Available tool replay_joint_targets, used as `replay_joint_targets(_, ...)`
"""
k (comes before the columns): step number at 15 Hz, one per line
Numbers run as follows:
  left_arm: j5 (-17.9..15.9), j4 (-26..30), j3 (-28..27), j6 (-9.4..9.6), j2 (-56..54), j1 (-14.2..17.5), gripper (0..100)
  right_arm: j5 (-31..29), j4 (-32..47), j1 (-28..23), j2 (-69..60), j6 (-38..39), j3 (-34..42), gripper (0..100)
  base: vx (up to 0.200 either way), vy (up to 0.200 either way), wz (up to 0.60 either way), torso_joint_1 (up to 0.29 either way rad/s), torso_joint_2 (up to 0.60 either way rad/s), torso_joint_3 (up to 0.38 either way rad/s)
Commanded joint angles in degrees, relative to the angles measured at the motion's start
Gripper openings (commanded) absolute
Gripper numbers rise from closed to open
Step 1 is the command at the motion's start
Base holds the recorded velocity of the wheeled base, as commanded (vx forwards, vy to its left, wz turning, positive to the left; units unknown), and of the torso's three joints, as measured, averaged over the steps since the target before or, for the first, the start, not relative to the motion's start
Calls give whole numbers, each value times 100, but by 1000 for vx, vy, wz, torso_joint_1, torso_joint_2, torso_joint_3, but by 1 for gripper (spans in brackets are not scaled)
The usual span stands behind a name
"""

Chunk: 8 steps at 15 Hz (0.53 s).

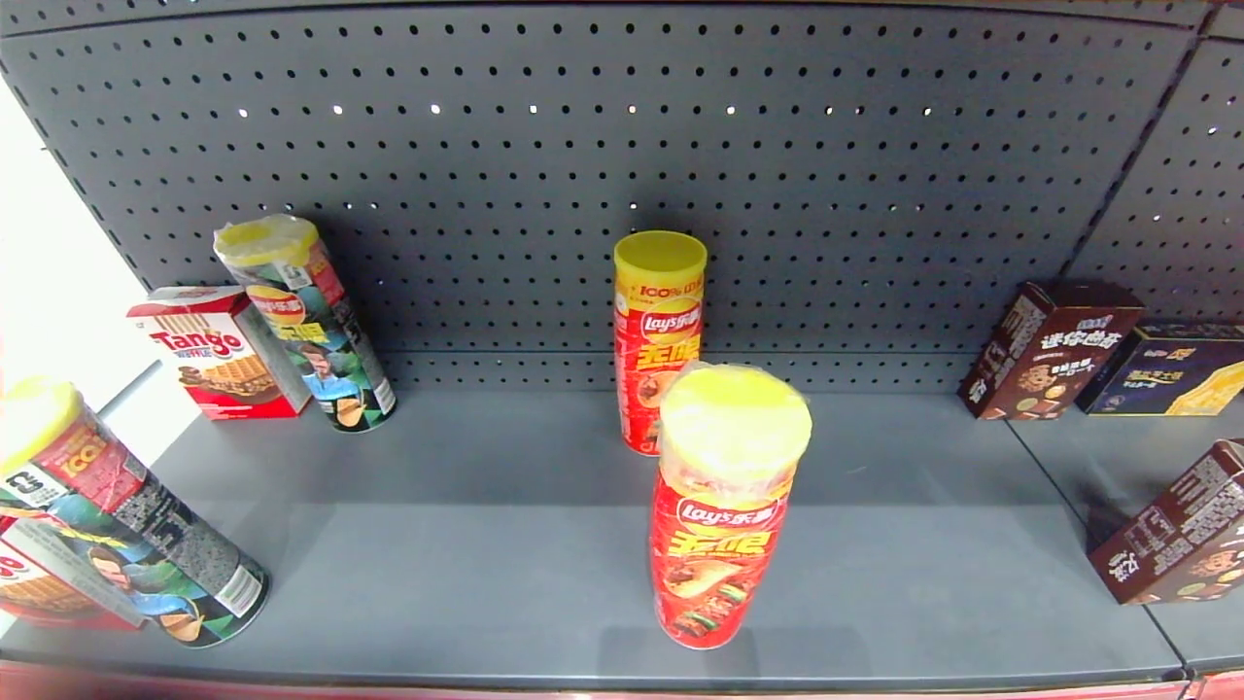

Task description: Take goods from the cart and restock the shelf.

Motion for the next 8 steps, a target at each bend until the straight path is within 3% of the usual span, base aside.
replay_joint_targets(1, -4, -9, 0, -8, 69, -18, 100, 371, -612, 1014, 2462, -188, -1225, 100, 0, 0, 0, 0, 0, 0)
replay_joint_targets(4, 5, -9, 0, -8, 51, 0, 100, 336, -911, 1805, 3754, -188, -1787, 100, 0, 0, 0, 0, 0, 0)
replay_joint_targets(8, 23, -9, 0, -8, -160, 53, 100, 248, -1113, 2473, 4905, -197, -1946, 100, 0, 0, 0, 0, 0, 0)
